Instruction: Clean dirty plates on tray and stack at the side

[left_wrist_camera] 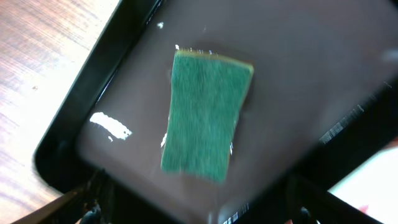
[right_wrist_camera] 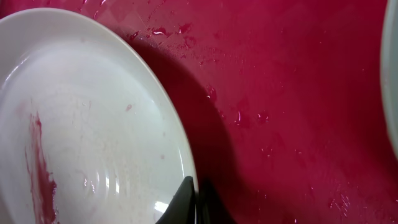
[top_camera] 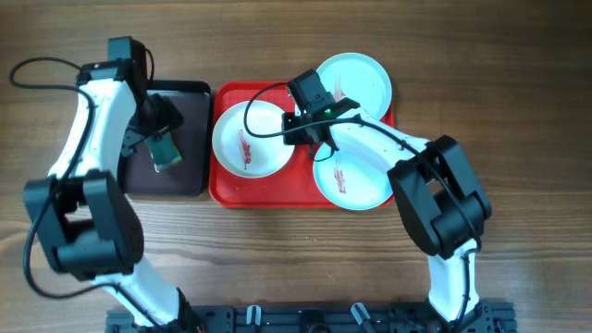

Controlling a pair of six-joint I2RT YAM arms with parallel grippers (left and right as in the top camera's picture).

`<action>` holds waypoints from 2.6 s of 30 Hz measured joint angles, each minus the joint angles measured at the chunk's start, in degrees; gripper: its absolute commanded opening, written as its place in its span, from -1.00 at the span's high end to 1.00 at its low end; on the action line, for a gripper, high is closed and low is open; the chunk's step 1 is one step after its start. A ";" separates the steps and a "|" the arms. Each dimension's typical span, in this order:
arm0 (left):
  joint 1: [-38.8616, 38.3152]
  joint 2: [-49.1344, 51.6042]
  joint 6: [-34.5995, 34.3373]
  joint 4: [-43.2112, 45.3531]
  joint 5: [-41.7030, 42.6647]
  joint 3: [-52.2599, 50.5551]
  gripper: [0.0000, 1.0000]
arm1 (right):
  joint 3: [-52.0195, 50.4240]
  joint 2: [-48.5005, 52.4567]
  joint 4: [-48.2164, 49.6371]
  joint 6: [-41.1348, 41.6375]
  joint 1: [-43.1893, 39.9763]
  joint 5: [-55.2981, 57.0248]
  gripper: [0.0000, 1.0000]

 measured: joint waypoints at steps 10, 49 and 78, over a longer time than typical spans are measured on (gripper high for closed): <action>0.20 8.70 -0.66 6.27 -0.31 0.00 -0.76 | 0.00 0.00 0.02 0.02 0.00 0.00 0.92; 0.24 -6.93 16.00 -2.89 8.33 4.02 0.92 | 0.02 0.00 -2.03 0.20 -2.38 -5.31 0.91; -10.25 -4.20 15.65 19.45 25.40 -7.87 0.92 | 0.02 0.07 -2.56 -1.38 -4.63 -9.51 0.91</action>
